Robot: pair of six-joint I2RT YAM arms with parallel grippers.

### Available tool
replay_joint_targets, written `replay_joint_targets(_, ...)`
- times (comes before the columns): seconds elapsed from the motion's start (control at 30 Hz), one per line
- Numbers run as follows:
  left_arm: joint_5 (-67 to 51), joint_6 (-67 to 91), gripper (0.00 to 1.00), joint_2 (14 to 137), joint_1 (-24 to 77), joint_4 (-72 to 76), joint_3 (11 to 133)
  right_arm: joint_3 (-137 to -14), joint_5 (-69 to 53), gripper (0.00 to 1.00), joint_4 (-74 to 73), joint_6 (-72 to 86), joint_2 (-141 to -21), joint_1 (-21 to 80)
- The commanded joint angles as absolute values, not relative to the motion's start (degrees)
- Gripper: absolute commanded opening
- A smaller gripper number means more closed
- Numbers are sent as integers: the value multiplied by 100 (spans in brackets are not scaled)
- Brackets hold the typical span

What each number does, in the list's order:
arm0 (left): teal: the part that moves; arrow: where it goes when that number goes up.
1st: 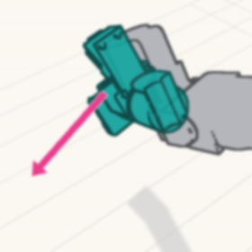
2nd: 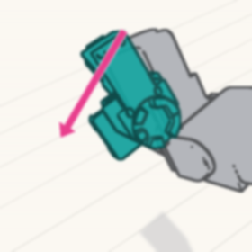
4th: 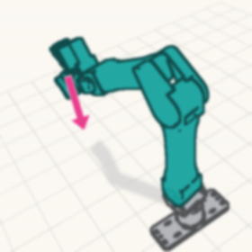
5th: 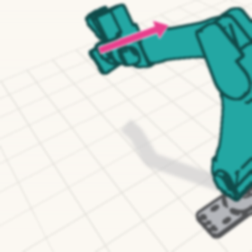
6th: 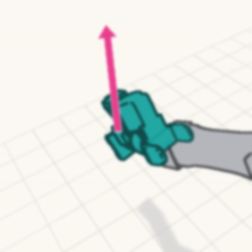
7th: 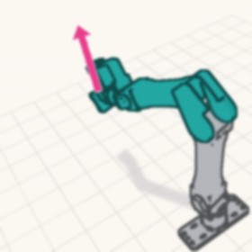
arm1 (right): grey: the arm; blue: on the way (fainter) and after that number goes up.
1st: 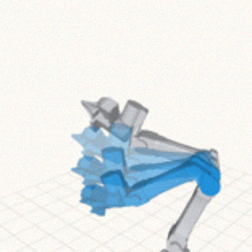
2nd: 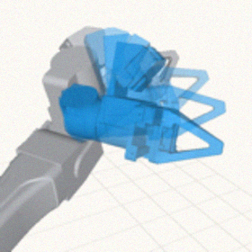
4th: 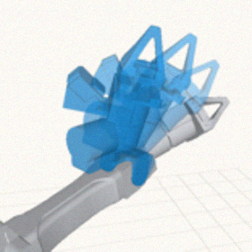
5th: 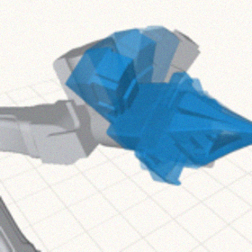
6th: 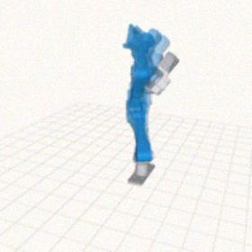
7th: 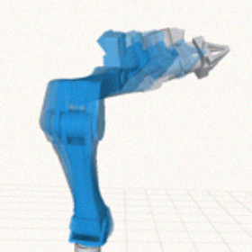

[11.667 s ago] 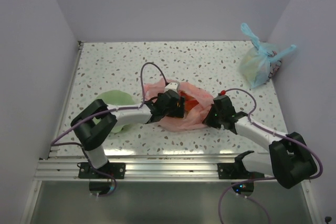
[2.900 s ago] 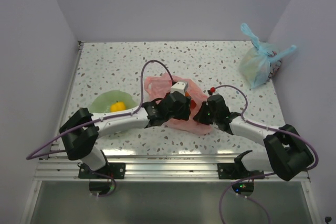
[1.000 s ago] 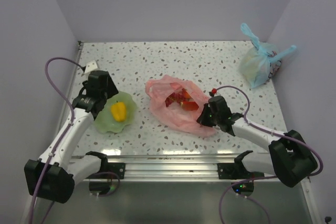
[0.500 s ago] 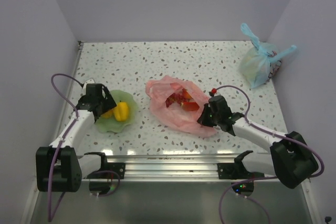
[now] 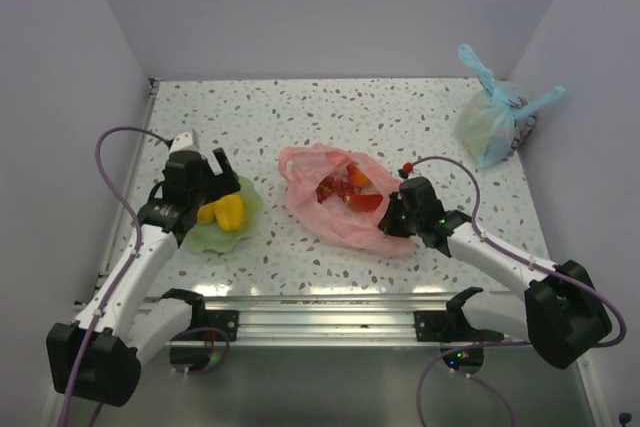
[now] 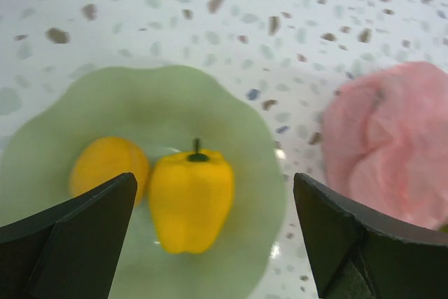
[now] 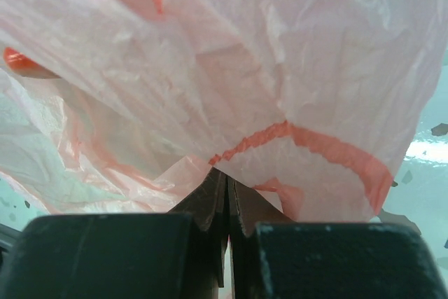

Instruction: Untie the knot of the plastic bag and take out the fruit

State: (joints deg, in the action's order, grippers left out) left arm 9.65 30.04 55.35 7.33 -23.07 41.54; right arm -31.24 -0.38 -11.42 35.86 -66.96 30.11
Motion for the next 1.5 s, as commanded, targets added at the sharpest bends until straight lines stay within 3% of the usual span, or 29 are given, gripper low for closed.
replay_joint_targets(0.0,721,3286,100,5344,1701,-1934,4552,-3454,202,0,-1415,3340,-6487,3041)
replay_joint_targets(0.33,896,3209,100,6502,4076,-1196,5633,-3621,272,0,-1582,3234,-6443,3041)
replay_joint_targets(0.5,1334,3103,96,7381,4727,-879,6239,-3639,281,0,-1608,3208,-6425,3041)
replay_joint_targets(0.8,1634,3094,95,9428,5018,-185,6942,-3884,132,0,-1670,3357,-6547,3041)
replay_joint_targets(0.97,1951,2804,100,10045,5010,228,7250,-4192,18,0,-1819,3349,-6671,3041)
replay_joint_targets(1.47,2549,2724,100,11733,4931,405,8472,-4517,-343,0,-1995,3296,-6952,3059)
